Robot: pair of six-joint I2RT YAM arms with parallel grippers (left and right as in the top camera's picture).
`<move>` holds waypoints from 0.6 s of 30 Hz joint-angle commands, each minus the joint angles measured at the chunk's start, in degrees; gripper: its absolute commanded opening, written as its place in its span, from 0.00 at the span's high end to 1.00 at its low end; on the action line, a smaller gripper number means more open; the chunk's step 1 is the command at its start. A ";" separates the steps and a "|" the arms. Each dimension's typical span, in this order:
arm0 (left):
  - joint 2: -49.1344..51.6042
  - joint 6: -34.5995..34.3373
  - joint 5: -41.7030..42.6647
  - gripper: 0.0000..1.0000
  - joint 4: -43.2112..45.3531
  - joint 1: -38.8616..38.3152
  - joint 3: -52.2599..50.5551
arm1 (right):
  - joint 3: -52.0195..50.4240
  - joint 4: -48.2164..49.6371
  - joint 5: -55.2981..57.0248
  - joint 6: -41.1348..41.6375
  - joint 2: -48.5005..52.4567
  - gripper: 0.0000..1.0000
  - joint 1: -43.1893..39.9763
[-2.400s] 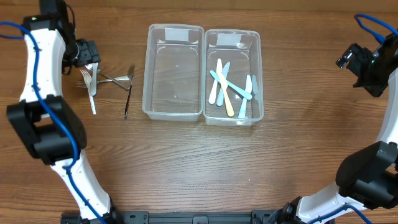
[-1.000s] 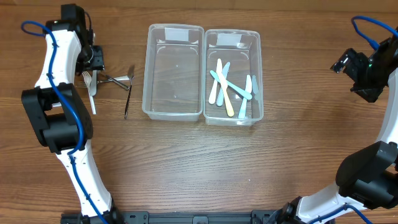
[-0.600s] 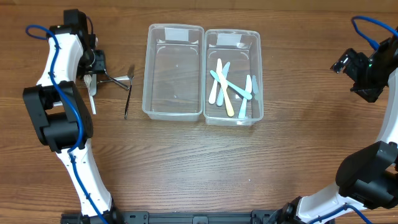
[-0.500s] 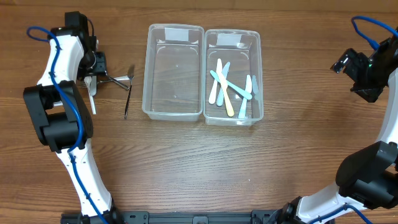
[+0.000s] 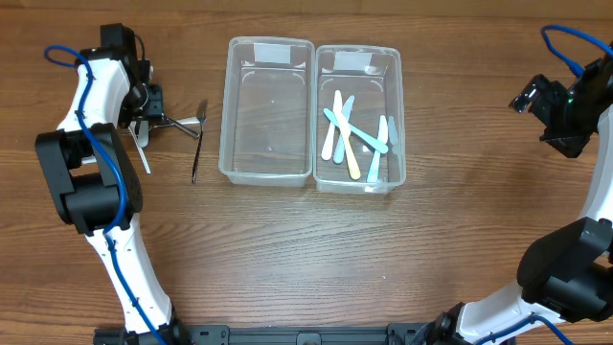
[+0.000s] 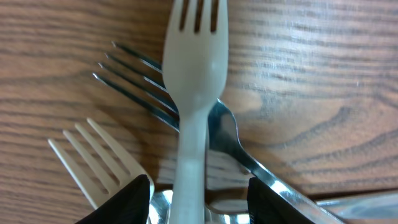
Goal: Pack container
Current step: 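Lower left gripper onto the fork pile and grasp a white fork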
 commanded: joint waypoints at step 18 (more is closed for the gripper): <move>7.91 1.62 0.87 0.55 -1.36 -0.52 -0.50 | 0.96 -0.98 -0.50 0.26 -0.50 0.00 0.22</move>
